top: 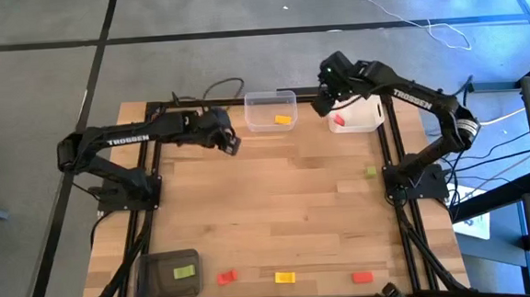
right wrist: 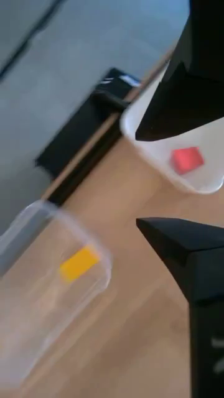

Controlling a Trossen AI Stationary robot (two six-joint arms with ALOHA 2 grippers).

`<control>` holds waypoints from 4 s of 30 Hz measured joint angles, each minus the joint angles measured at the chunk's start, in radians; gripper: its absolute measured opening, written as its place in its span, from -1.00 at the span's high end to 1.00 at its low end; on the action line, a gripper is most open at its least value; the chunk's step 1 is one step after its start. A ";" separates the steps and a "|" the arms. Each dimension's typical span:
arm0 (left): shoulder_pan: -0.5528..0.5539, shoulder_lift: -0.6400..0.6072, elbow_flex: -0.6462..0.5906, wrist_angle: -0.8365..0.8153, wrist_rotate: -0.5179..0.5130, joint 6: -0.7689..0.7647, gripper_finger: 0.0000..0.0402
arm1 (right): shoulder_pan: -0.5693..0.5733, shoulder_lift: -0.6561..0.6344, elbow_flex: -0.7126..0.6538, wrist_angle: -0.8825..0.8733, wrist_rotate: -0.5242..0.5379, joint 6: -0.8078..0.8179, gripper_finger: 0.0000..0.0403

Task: Sort & place blocks by color
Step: Put the top yellow block into the transparent bin

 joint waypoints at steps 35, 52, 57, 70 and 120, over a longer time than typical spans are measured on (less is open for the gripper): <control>0.392 0.133 -0.002 0.015 0.355 0.147 0.36 | 0.167 -0.080 0.149 -0.029 -0.470 -0.335 -0.05; 0.405 0.141 -0.002 0.139 0.322 0.050 0.36 | 0.166 -0.080 0.149 -0.029 -0.469 -0.335 -0.05; 0.437 0.141 -0.002 0.107 0.309 -0.001 0.36 | 0.167 -0.080 0.149 -0.029 -0.469 -0.335 -0.05; 0.466 0.243 -0.002 0.097 0.355 0.044 0.10 | 0.166 -0.080 0.149 -0.029 -0.469 -0.335 -0.05; 0.423 0.433 -0.001 0.198 0.051 0.272 0.02 | 0.167 -0.080 0.149 -0.029 -0.469 -0.335 -0.05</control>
